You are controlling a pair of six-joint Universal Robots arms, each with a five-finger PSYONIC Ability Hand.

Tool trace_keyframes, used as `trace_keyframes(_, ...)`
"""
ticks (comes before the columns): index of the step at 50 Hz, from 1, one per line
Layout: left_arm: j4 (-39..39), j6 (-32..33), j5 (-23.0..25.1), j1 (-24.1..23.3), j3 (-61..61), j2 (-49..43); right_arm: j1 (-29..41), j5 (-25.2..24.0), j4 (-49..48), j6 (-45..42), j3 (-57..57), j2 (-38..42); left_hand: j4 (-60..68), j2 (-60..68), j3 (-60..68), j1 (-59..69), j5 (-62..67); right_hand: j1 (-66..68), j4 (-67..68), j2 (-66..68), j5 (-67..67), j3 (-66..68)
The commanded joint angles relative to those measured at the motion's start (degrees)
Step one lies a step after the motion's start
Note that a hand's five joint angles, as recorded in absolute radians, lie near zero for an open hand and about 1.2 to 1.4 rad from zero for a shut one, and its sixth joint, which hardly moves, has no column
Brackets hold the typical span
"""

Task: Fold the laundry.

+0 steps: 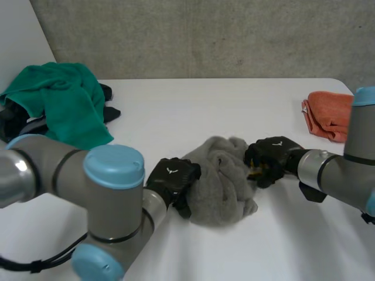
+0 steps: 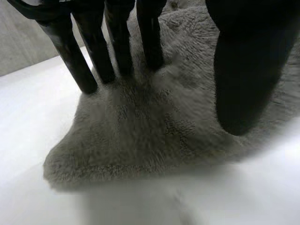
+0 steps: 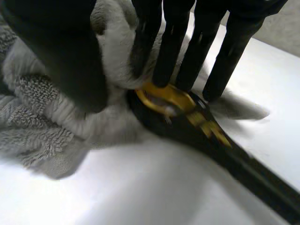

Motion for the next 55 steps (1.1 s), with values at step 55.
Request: trace_keyframes(55, 15.66, 24.84, -1.12, -10.09, -4.23, -0.78, 3.35, 9.14, -14.54, -13.58, -6.88, 12.08, -10.14, -10.18, -10.29, -10.51, -10.29, -18.44, -20.41, -20.99, -20.35, -20.35)
